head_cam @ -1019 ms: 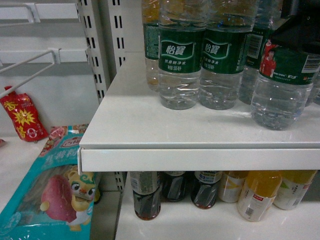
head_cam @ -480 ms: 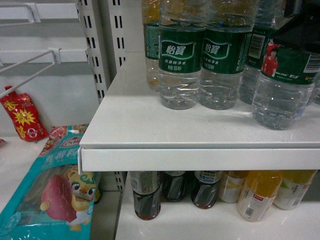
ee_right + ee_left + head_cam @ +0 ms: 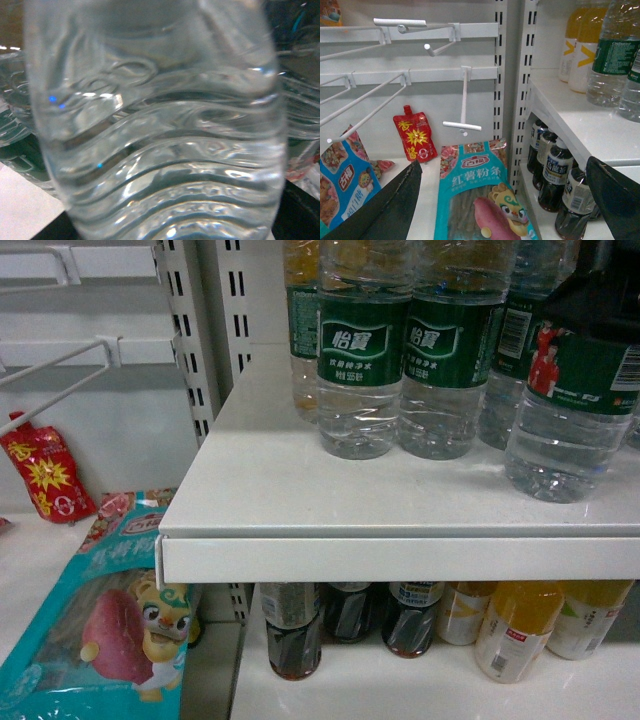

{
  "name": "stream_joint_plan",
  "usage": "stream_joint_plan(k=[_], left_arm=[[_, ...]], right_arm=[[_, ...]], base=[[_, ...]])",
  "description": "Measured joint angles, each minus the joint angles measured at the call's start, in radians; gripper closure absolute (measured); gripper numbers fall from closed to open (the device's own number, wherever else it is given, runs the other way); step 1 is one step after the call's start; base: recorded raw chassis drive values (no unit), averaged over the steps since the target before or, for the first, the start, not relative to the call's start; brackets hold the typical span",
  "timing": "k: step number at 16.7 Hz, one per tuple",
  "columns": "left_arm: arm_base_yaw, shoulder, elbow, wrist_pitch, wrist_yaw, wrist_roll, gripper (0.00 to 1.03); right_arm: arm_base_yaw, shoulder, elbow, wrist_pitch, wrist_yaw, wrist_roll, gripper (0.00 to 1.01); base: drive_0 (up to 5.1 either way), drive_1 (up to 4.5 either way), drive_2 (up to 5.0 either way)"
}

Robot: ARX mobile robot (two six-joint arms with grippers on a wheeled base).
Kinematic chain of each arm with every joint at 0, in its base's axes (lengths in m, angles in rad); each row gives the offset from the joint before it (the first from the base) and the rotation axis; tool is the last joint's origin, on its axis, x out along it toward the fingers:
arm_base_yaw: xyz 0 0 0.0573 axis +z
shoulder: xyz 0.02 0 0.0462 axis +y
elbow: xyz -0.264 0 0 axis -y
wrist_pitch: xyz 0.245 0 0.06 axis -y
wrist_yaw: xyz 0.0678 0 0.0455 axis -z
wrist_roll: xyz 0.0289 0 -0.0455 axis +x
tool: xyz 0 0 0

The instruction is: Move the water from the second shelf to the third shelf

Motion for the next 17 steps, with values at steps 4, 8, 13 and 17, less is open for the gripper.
stream_joint_plan(k=[4,8,13,17], left_arm=[[0.0,0.0,0.0,0.0,0.0,0.0,0.05],[0.0,0.0,0.0,0.0,0.0,0.0,0.05],[0.0,0.0,0.0,0.0,0.0,0.0,0.05],[0.0,0.0,0.0,0.0,0.0,0.0,0.05]], right_arm=[[-0.012,-0.017,0.0,0.006,0.002,0.0,0.04],[-0.012,-0.019,0.0,-0.003,0.001,0.0,0.03],[-0.011,-0.043,-0.001,-0.029,0.002,0.001,0.03],[-0.012,-0.094,-0.029,-0.048,0.003,0.0,0.03]], base=[[0.0,0.0,0.0],[0.0,0.0,0.0],[0.0,0.0,0.0],[0.0,0.0,0.0]])
